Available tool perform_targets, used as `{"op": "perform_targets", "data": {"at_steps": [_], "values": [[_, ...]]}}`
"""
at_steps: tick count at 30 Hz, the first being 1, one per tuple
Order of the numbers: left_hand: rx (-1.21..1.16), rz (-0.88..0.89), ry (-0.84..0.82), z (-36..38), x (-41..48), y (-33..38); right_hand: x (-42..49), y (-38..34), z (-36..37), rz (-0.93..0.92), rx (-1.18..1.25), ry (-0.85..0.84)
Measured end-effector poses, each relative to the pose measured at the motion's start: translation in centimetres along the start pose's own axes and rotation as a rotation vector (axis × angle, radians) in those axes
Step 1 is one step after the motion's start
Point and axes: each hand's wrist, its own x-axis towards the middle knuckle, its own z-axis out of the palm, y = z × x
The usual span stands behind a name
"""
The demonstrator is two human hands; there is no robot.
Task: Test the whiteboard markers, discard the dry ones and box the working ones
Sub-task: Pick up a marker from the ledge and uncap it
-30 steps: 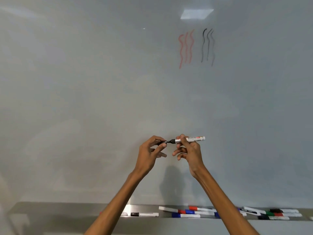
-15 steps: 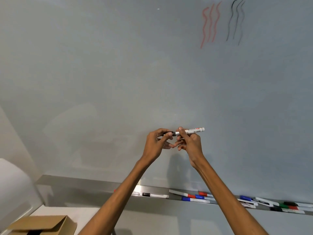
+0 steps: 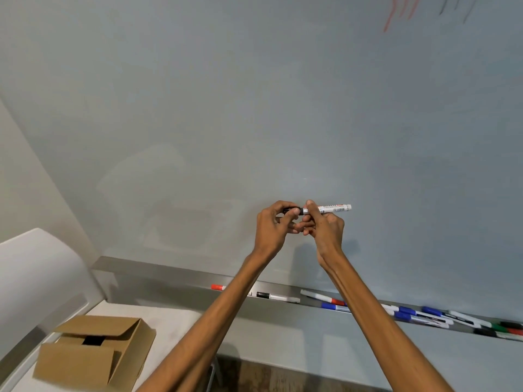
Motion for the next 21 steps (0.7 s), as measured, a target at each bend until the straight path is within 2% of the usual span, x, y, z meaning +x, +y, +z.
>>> {"op": "perform_targets", "data": {"at_steps": [3,10,16,21], "values": [[0.053,0.020,-0.035,-1.2,-0.3,-0.8,-0.3,1.1,0.4,0.045,0.027,-0.015],[0.322,-0.027,-0.279,-7.9,0.1,-4.1,-1.2,5.5,1.7,0.264,-0.077,-0.167],[0.395,-0.143,-0.236,-13.6,-0.8,-8.5,-0.7,9.3,2.3,0.291,-0.156,-0.168],[0.595,-0.224,-0.267,-16.7,-2.3,-13.4,0.0,14.7,3.3,0.234,-0.424,-0.286]]}}
